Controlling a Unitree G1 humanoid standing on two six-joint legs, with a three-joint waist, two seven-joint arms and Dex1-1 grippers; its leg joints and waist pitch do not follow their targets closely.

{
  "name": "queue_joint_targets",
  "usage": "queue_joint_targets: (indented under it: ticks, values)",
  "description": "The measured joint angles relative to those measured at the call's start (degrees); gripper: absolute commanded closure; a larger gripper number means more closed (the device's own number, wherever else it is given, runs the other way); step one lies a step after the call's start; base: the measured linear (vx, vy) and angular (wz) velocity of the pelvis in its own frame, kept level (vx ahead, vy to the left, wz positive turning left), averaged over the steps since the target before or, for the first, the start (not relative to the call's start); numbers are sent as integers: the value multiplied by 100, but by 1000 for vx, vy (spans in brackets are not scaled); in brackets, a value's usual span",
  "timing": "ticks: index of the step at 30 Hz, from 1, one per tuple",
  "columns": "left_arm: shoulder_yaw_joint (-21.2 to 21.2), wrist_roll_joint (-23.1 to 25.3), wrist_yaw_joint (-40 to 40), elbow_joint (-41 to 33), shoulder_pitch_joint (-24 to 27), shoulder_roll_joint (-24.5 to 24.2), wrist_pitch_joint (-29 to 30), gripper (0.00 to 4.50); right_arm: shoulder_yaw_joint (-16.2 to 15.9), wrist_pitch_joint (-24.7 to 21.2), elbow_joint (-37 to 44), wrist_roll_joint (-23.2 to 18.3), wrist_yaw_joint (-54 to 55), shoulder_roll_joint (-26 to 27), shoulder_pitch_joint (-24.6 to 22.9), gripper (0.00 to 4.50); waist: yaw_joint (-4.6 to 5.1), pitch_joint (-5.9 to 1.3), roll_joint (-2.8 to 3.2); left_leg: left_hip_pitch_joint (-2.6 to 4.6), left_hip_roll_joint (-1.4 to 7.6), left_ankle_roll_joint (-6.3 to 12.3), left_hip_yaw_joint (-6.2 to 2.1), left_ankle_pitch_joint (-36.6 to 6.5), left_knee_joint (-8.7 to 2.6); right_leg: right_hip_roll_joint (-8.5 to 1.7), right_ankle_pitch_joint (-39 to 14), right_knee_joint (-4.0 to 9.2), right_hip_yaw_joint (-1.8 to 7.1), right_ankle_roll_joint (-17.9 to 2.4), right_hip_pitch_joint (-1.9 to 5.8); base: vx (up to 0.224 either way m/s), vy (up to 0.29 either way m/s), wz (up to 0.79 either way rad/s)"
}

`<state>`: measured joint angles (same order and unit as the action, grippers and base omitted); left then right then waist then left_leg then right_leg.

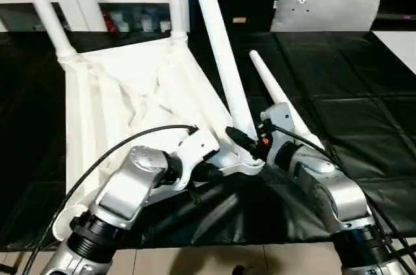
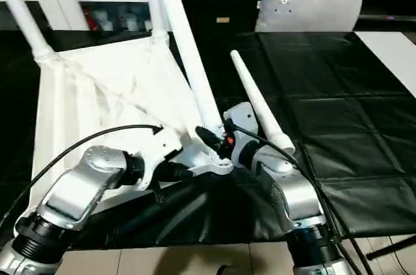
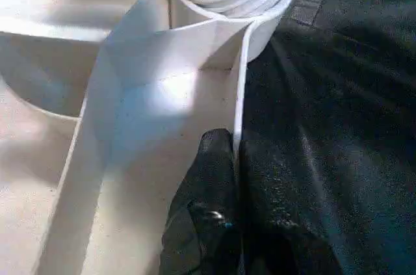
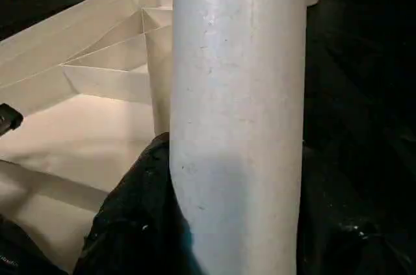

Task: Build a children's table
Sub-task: Insert table leg to table base

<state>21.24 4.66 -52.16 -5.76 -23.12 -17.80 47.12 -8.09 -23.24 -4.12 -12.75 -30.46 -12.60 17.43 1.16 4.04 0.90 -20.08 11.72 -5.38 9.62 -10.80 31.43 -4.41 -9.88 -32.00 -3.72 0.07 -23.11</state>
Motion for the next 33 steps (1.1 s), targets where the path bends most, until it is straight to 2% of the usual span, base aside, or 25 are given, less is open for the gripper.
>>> queue_joint_targets:
  ticks: [4, 8, 9, 10, 12, 15, 17, 21, 23, 27, 31, 33]
  values:
    - [106, -57, -5, -1, 3, -185, -279, 450, 192, 305, 62, -147, -14, 112, -226, 260, 5, -1, 4, -2, 5, -1, 2, -1, 0, 4, 9, -6, -2, -12, -3, 0, 0, 0]
    - [33, -129, -3, 122, 2, -225, -473, 450, 548, 633, 67, -545, -236, 295, -409, 260, 1, 0, 11, -4, 9, -2, 7, 1, 1, 9, 40, -13, -6, -43, -7, 0, 0, 0]
    - [-72, -178, 10, 232, 1, -196, -543, 450, 631, 643, 73, -700, -327, 298, -424, 260, 10, 1, 14, -4, 12, -1, 11, 1, 5, 9, 47, -13, -5, -45, -10, 0, 0, 0]
    - [-207, -243, 42, 393, -10, -187, -676, 423, 712, 635, 85, -892, -461, 299, -439, 260, 28, 2, 16, -9, 17, -1, 9, 2, 11, 11, 58, -15, -6, -46, -18, 0, 0, 0]
    - [-309, -332, 26, 540, -17, -228, -900, 395, 825, 603, 125, -1049, -553, 273, -447, 260, 39, 4, 20, -16, 19, 0, 8, 2, 18, 13, 72, -17, -6, -57, -27, 0, 0, 0]
    - [-542, -565, -104, 673, -3, -353, -1256, 392, 1030, 480, 232, -1310, -707, 197, -447, 260, -2, 4, 19, -48, 23, 2, 17, 4, 42, 13, 79, -47, -7, -69, -60, 0, 0, 0]
    - [-705, -754, -299, 586, -6, -438, -1360, 360, 1050, 297, 386, -1501, -772, 170, -446, 260, -47, 3, 19, -50, 22, 31, 22, 19, 73, 9, 62, -92, -2, -82, -86, 0, 0, 0]
    - [-933, -1088, -517, 580, -32, -402, -1437, 352, 989, 21, 623, -1657, -953, 23, -444, 260, -147, 3, 16, -43, 23, 33, 24, 15, 111, 6, 57, -121, 2, -83, -82, 0, 0, 0]
    - [-1258, -1296, -377, 780, -343, -212, -1383, 352, 898, -83, 752, -1628, -937, -25, -436, 260, -213, 4, 3, -46, 23, 11, 19, 7, 128, 6, 70, -132, 1, -85, -82, 0, 0, 0]
    - [-1925, -1760, 21, 864, -1059, 90, -1162, 352, 685, -167, 882, -1597, -871, 60, -415, 260, -285, 1, 0, -25, 21, 6, 20, 11, 157, 1, 83, -145, 9, -86, -60, 0, 0, 0]
    - [-2516, -2624, 107, 945, -1270, 542, -811, 352, 628, -288, 1023, -1602, -792, 117, -415, 260, -302, 0, -2, -39, 19, 7, 18, 11, 177, 0, 96, -148, 11, -82, -62, 0, 0, 0]
    - [-2596, -2854, 93, 947, -1333, 597, -690, 352, 563, -314, 1055, -1605, -771, 126, -415, 260, -311, 0, -2, -42, 19, 7, 16, 11, 178, 1, 98, -150, 9, -82, -63, 0, 0, 0]
